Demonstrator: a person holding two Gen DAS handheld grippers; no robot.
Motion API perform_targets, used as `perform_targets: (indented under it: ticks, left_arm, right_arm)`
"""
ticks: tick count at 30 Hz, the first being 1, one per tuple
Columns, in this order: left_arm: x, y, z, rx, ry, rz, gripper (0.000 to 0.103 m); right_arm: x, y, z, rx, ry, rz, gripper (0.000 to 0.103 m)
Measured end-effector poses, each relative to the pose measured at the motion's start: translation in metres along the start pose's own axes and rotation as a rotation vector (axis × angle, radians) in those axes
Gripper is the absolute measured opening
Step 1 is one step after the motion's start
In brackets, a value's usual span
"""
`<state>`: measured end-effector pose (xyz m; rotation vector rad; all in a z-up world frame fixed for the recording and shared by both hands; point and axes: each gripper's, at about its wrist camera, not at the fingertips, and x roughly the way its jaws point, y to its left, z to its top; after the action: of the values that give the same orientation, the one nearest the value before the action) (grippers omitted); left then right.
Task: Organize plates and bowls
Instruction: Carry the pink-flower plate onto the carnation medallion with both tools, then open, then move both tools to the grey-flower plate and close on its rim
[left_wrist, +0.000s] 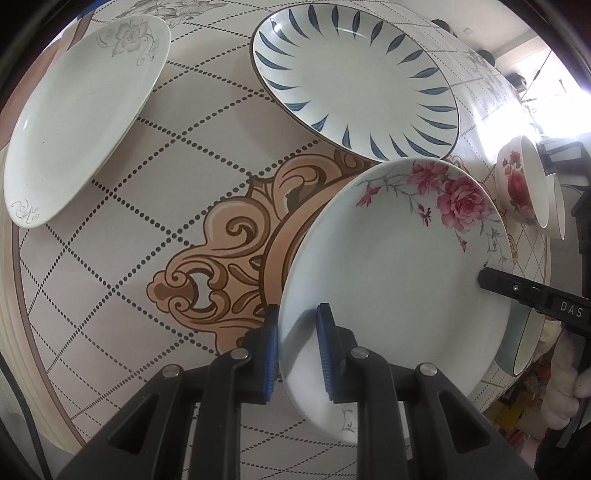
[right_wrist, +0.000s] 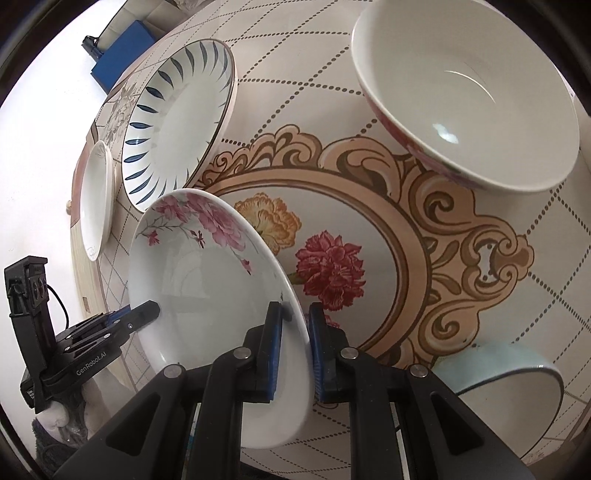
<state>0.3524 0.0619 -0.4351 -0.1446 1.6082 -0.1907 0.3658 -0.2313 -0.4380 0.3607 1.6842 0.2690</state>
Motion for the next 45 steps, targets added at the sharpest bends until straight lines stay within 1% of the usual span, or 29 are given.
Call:
perform_targets:
  ticks: [4, 12, 15, 17, 20, 22, 23, 24, 25, 26, 27, 28, 30, 32, 36, 37, 38, 39, 42, 45]
  left_arm:
    - [0.009, -0.001, 0.001, -0.009, 0.015, 0.002, 0.017]
    - [0.009, -0.005, -0.002, -0.036, 0.004, 0.0, 0.017]
    - [0.007, 0.0, -0.005, -0.084, 0.013, -0.007, 0.018]
    - [0.002, 0.004, -0.006, -0.103, 0.007, 0.017, 0.018]
    - [-0.009, 0.009, -0.01, -0.135, 0.004, 0.056, 0.019]
    - [-0.017, 0.013, -0.015, -0.157, -0.002, 0.084, 0.022]
    - [-0.022, 0.014, -0.017, -0.165, -0.004, 0.096, 0.027]
    - [-0.026, 0.015, -0.019, -0.174, -0.007, 0.102, 0.032]
    - [-0.03, 0.018, -0.022, -0.182, -0.012, 0.102, 0.034]
    - [-0.034, 0.019, -0.024, -0.191, -0.02, 0.103, 0.038]
    - [-0.04, 0.02, -0.027, -0.2, -0.029, 0.107, 0.044]
    - [-0.046, 0.021, -0.029, -0.207, -0.042, 0.109, 0.047]
    - [-0.057, 0.02, -0.032, -0.206, -0.074, 0.128, 0.055]
    - [-0.068, 0.017, -0.034, -0.185, -0.095, 0.144, 0.073]
    - [-0.089, 0.012, -0.036, -0.168, -0.149, 0.165, 0.077]
    - [-0.094, 0.008, -0.033, -0.167, -0.166, 0.171, 0.079]
    - [-0.099, 0.005, -0.029, -0.168, -0.181, 0.172, 0.086]
    - [-0.105, 0.004, -0.027, -0.171, -0.194, 0.176, 0.087]
    - [-0.12, 0.009, -0.02, -0.187, -0.232, 0.182, 0.087]
    - [-0.134, 0.021, -0.011, -0.195, -0.277, 0.206, 0.087]
  right_arm:
    - [0.007, -0.002, 0.009, -0.01, 0.03, -0.009, 0.018]
    - [0.02, 0.003, 0.013, -0.016, 0.054, -0.025, 0.02]
    - [0.023, 0.011, 0.012, -0.028, 0.062, -0.053, 0.022]
    - [0.025, 0.018, 0.012, -0.044, 0.069, -0.086, 0.023]
    - [0.024, 0.027, 0.011, -0.056, 0.069, -0.158, 0.033]
    - [0.022, 0.033, 0.01, -0.054, 0.072, -0.181, 0.045]
    - [0.02, 0.036, 0.008, -0.056, 0.071, -0.186, 0.048]
    - [0.018, 0.04, 0.006, -0.059, 0.067, -0.188, 0.053]
    - [0.016, 0.044, 0.004, -0.067, 0.063, -0.193, 0.06]
    - [0.014, 0.049, 0.002, -0.081, 0.057, -0.203, 0.063]
    - [0.011, 0.053, 0.0, -0.095, 0.048, -0.218, 0.069]
    - [0.007, 0.058, -0.001, -0.11, 0.036, -0.235, 0.076]
    - [-0.002, 0.07, -0.003, -0.141, 0.012, -0.267, 0.083]
    - [-0.01, 0.084, -0.005, -0.178, -0.015, -0.286, 0.085]
    - [-0.022, 0.117, -0.005, -0.256, -0.062, -0.273, 0.094]
    - [-0.025, 0.127, -0.006, -0.278, -0.07, -0.267, 0.094]
    - [-0.027, 0.137, -0.006, -0.301, -0.08, -0.266, 0.094]
    - [-0.031, 0.146, -0.006, -0.326, -0.089, -0.262, 0.094]
    - [-0.037, 0.177, -0.003, -0.385, -0.107, -0.242, 0.094]
    - [-0.043, 0.203, 0.003, -0.422, -0.123, -0.178, 0.094]
